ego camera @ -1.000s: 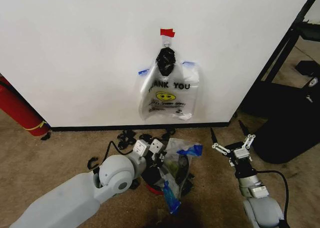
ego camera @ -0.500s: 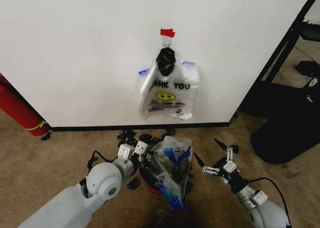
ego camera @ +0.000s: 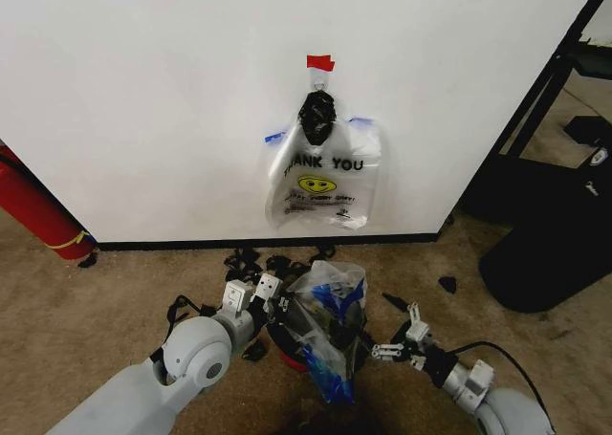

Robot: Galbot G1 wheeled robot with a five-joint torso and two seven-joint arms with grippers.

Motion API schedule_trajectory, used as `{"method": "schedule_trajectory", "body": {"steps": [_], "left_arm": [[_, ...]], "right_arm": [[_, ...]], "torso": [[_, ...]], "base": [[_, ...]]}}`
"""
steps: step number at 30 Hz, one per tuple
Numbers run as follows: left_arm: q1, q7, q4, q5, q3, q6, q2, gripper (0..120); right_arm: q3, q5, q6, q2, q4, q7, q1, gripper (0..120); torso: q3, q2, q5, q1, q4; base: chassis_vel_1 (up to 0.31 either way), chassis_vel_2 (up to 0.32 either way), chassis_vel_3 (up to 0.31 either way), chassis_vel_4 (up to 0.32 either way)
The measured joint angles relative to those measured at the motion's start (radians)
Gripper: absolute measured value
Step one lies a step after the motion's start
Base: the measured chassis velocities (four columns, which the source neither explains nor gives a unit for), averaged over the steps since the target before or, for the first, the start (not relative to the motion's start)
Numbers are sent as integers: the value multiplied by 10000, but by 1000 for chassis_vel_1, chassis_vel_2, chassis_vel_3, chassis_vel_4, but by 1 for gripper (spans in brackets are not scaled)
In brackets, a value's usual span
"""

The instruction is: Pick up the garbage bag from the wall and place it over the trash bin.

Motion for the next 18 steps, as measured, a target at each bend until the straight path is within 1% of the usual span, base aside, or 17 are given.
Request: {"method": "schedule_trajectory", "body": {"steps": [5,9,11,15,17,18], "left_arm": [[-54,7,1,-4,99,-21,-59,0],[-53,112,-14,-21,124,-153,-63,0],[-51,332,-14,-22,138,-366,-60,0],[-61,452,-16,-22,175,-520,-65,0],[-89,556,-20,-10,218,-627,-64,0],[-98,575,-26,-2,231,-642,-62,0]], "right_arm": [[-244,-157,-129,38,-4,86,278,100],[-160,-472,9,92,22,-60,423,100],[-16,-1008,218,81,-40,-411,511,100],[-5,-1240,121,26,-5,-347,498,100],[-149,-947,-371,-78,127,0,446,100],[-366,-615,-765,-165,235,426,399,100]], "torso": [[0,0,1,0,1],[0,0,1,0,1],[0,0,1,0,1],[0,0,0,0,0],[0,0,0,0,1],[0,0,-1,1,-1]], "base": [[0,0,0,0],[0,0,0,0],[0,0,0,0],[0,0,0,0],[0,0,0,0],[0,0,0,0]]}}
